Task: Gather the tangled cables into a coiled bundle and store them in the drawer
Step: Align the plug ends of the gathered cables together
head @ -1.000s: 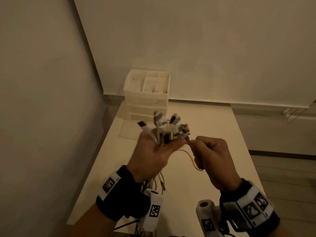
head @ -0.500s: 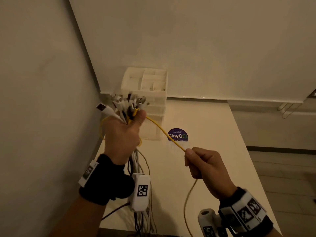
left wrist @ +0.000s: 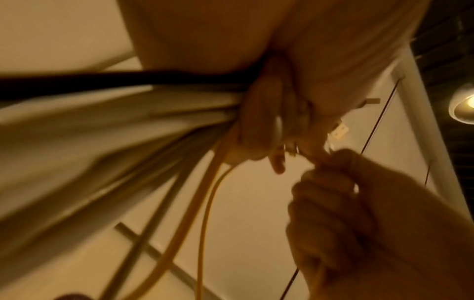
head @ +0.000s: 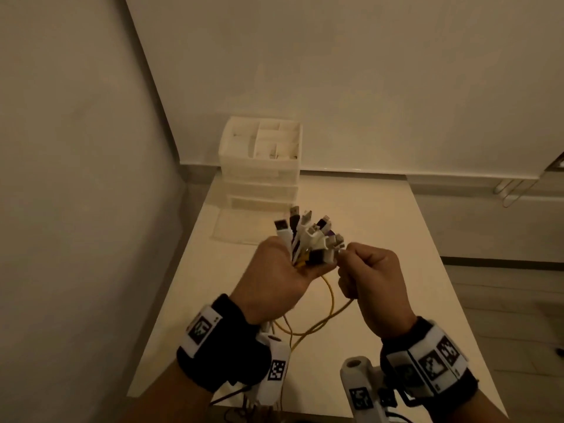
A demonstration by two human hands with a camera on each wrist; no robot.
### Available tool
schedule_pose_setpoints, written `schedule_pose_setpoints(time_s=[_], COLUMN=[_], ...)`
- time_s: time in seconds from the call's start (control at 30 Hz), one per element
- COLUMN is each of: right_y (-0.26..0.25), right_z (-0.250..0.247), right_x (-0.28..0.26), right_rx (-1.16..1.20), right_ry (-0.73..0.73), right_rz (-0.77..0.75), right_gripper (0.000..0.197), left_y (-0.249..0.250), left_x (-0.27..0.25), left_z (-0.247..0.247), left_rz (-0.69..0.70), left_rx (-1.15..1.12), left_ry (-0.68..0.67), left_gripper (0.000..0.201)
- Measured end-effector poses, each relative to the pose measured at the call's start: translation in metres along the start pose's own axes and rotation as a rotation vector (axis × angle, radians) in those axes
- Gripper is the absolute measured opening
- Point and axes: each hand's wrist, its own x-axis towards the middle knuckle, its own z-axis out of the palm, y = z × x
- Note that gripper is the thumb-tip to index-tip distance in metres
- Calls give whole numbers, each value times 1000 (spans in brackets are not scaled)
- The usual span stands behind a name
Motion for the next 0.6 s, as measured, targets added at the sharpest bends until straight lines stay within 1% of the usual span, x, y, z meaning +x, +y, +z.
schedule_pose_setpoints(time_s=[0.1,0.2,0.27,0.3,0.4,0.43,0.5,0.53,0.6], right_y=[-7,-3,3,6,21,26,37,41,47], right_z=[3,2,0,-2,-14,-19,-28,-31,-33], right_x=[1,-7,-14,-17,-33,-41,-58,-65,-78], right_rx=[3,12,60,86,94,61,-33,-79,-120], right_ry=[-39,-133,-187,-188,-159,-155,-152,-143,-148], right_rz=[-21,-2,49,84,151,160,188,214,257], right_gripper=[35,34,33,33,35,38,47,50,46], left_y=[-6,-3,-5,-8,-22,-25,-31,-32,-33], left_x=[0,-2,-1,0,7,8,10,10,7], left_z=[1,-4,-9,-14,-35,-44,-57,-60,-57], left_rz=[33,73,41,3,-106,-120,-130,-129,-133], left_rx=[-45,17,-13,-40,-240,-285,-312,-317,-317], left_ry=[20,75,162,222,368,396,441,441,414], left_gripper=[24,29,33,35,23,23,29,32,36])
